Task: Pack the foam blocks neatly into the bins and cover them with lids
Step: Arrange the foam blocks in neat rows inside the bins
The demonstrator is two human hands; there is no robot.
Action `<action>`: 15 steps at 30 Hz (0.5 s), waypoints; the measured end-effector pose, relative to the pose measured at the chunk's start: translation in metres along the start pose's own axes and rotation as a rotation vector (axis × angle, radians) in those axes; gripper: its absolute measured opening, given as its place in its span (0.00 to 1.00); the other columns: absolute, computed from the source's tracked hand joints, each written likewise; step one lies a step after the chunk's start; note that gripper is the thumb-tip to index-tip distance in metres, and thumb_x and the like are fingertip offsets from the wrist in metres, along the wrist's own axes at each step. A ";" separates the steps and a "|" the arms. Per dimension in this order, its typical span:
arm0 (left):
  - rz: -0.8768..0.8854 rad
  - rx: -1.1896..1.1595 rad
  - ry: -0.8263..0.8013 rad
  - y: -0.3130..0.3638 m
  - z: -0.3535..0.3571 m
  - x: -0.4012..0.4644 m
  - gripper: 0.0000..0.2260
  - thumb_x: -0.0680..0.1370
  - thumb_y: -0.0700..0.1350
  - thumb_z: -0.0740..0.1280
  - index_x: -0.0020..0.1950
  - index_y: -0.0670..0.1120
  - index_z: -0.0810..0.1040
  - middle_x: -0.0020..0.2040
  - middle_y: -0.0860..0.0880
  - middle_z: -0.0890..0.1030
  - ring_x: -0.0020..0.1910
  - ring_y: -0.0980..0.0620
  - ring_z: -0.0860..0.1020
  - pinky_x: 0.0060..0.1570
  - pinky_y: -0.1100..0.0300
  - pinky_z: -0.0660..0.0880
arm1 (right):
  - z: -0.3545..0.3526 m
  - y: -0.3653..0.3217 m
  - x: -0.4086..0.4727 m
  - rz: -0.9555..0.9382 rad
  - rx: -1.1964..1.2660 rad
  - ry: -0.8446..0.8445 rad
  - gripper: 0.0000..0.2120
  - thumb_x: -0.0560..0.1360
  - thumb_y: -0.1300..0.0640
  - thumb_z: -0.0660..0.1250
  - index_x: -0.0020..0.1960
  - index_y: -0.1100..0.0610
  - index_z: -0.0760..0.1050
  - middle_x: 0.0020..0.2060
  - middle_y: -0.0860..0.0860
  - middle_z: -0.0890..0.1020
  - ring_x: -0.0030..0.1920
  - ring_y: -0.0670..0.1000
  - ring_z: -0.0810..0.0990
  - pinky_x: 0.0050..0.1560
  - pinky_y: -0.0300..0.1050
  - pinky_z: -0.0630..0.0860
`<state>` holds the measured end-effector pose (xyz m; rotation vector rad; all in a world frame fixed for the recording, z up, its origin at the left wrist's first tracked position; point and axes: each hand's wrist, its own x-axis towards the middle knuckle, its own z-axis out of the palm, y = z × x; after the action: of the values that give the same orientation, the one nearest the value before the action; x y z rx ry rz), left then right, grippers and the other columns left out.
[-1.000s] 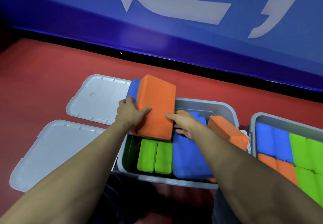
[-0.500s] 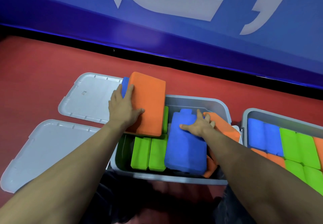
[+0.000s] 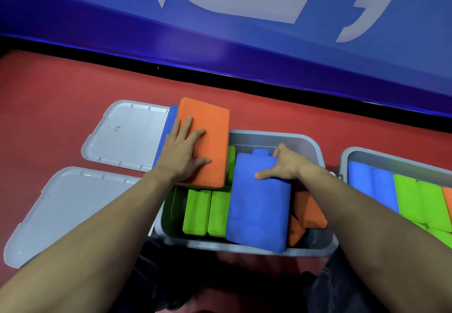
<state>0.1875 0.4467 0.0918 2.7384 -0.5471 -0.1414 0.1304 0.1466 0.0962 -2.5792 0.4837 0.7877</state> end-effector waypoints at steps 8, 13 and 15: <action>-0.013 0.036 0.009 0.005 0.006 0.000 0.39 0.72 0.60 0.75 0.78 0.52 0.63 0.83 0.47 0.47 0.81 0.41 0.42 0.78 0.40 0.51 | -0.026 0.002 -0.037 -0.004 0.018 0.005 0.42 0.66 0.36 0.78 0.67 0.57 0.64 0.58 0.54 0.79 0.52 0.57 0.78 0.49 0.49 0.73; -0.060 0.045 -0.012 0.012 0.005 0.001 0.39 0.72 0.59 0.75 0.78 0.53 0.63 0.83 0.49 0.45 0.81 0.42 0.41 0.77 0.38 0.52 | -0.035 0.001 -0.057 -0.004 0.013 -0.070 0.55 0.70 0.40 0.76 0.82 0.42 0.41 0.78 0.51 0.65 0.72 0.59 0.71 0.69 0.50 0.69; -0.074 0.064 -0.015 0.015 0.005 0.000 0.39 0.72 0.59 0.75 0.78 0.53 0.63 0.83 0.49 0.45 0.81 0.42 0.41 0.77 0.37 0.52 | -0.034 -0.002 -0.061 0.014 -0.029 -0.040 0.54 0.70 0.38 0.75 0.82 0.41 0.42 0.79 0.49 0.64 0.73 0.59 0.71 0.68 0.51 0.69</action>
<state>0.1816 0.4315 0.0921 2.8232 -0.4620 -0.1656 0.0988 0.1453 0.1583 -2.5841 0.4822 0.8549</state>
